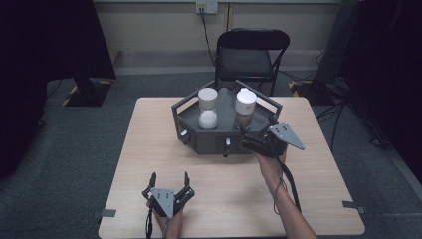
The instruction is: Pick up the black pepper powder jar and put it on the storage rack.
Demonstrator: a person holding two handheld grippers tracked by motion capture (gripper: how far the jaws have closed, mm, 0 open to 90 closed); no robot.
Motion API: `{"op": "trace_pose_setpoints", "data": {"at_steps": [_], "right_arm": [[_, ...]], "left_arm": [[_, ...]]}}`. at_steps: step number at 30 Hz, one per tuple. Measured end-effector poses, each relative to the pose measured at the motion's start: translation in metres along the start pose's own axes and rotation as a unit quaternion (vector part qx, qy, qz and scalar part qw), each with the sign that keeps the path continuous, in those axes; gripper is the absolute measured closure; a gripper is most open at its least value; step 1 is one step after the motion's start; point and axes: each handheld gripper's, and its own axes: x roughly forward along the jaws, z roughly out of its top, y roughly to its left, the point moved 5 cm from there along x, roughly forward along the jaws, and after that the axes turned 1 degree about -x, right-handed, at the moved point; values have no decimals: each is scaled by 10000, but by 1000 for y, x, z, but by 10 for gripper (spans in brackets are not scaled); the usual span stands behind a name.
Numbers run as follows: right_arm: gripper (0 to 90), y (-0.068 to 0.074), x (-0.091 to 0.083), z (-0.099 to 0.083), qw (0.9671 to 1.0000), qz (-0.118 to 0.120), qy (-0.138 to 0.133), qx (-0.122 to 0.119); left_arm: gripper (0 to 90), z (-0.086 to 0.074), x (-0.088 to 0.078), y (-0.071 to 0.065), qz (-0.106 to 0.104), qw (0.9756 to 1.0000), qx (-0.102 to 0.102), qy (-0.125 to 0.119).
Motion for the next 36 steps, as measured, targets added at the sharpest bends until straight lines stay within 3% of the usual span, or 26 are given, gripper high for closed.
{"op": "trace_pose_setpoints", "data": {"at_steps": [7,20,26,36], "right_arm": [[0,-3,-18,-5,9999,-58,-150,39],[0,-1,-57,-36,9995,-219,-234,66],[0,-4,-72,-38,9994,-236,-234,12],[0,-4,-98,-60,9983,-511,-284,32]], "left_arm": [[8,0,0,0,0,10000,2,2],[8,0,0,0,0,10000,2,0],[8,0,0,0,1,10000,2,0],[8,0,0,0,7,10000,2,0]]}}
